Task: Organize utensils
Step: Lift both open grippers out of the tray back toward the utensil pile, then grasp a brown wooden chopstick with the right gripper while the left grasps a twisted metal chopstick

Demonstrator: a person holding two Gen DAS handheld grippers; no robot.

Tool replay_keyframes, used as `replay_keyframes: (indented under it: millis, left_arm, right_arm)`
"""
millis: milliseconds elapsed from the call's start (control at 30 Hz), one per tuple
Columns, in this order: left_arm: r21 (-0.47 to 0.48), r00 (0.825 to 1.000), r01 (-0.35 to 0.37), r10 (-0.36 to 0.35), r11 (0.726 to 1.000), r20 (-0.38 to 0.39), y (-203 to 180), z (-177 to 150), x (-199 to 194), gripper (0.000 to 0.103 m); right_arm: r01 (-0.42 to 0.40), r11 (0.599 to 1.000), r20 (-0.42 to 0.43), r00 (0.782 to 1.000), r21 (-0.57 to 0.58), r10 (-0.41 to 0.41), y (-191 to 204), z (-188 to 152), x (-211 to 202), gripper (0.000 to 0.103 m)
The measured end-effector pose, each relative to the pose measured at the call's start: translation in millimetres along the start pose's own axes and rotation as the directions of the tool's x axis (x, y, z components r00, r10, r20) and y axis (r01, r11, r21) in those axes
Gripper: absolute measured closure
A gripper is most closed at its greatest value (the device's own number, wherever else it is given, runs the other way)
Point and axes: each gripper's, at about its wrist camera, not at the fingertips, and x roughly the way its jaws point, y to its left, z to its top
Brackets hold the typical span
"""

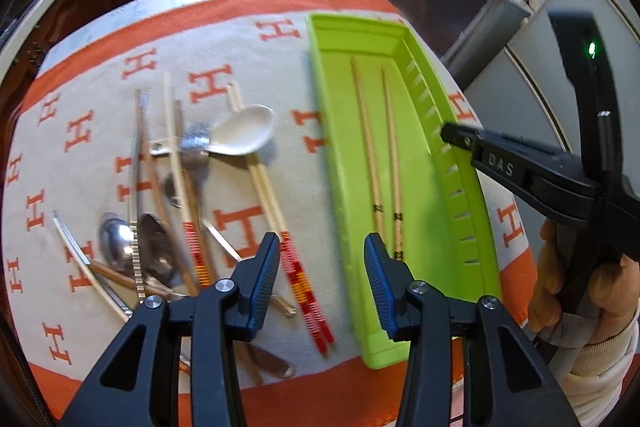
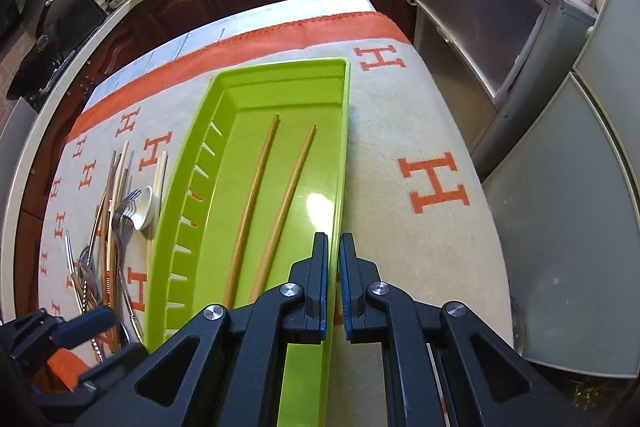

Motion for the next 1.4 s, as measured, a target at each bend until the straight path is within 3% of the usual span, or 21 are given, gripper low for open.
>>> replay_keyframes:
  millis: [67, 167, 400, 567, 700, 1000, 1067, 1333, 1400]
  left_arm:
    - [-0.026, 0.999, -0.017, 0.018, 1.000, 0.047, 11.5, -0.8, -14.4, 0.047]
    - [-0.061, 0.994, -0.044, 0.050, 0.997, 0.100, 30.4, -1.3, -34.7, 0.038]
    - [-0.166, 0.986, -0.106, 0.126, 0.980, 0.113, 93.8, -7.7, -77.4, 0.038]
    - [-0.226, 0.980, -0.109, 0.143, 0.968, 0.140, 126.3, -18.0, -98.0, 0.038]
    - [-0.260, 0.980, -0.090, 0.131, 0.962, 0.148, 141.6, -24.5, -104.8, 0.038]
    - [-0.269, 0.990, -0.014, 0.052, 0.963, 0.134, 158.5, -26.9, -96.9, 0.039]
    - [-0.268, 0.993, -0.001, 0.033, 0.963, 0.114, 163.3, -23.1, -88.8, 0.047]
    - [-0.275, 0.998, 0.048, -0.037, 0.960, 0.044, 184.5, -2.3, -47.1, 0.057]
    - [-0.279, 0.998, 0.070, -0.067, 0.958, 0.021, 188.4, 2.8, -34.1, 0.064]
  right_arm:
    - [-0.025, 0.999, -0.031, 0.999, 0.036, 0.026, -3.3, -0.5, 1.7, 0.094]
    - [-0.038, 0.997, -0.050, 0.998, 0.070, 0.042, -6.1, -4.6, 0.4, 0.089]
    - [0.004, 0.999, 0.018, 1.000, 0.049, -0.004, 12.1, -12.3, -32.9, 0.082]
    - [-0.053, 0.999, 0.067, 0.996, 0.012, 0.052, 37.3, -12.6, -66.8, 0.082]
    - [-0.139, 0.989, 0.064, 0.988, -0.047, 0.142, 71.4, -13.4, -87.5, 0.082]
    - [-0.296, 0.945, -0.071, 0.955, -0.140, 0.289, 151.3, -19.4, -85.2, 0.082]
    - [-0.321, 0.937, -0.112, 0.945, -0.134, 0.308, 162.8, -19.5, -72.1, 0.082]
    - [-0.359, 0.932, -0.274, 0.902, -0.046, 0.333, 181.7, -12.9, -1.5, 0.089]
    - [-0.355, 0.934, -0.311, 0.893, -0.042, 0.325, 185.0, -16.1, 13.2, 0.089]
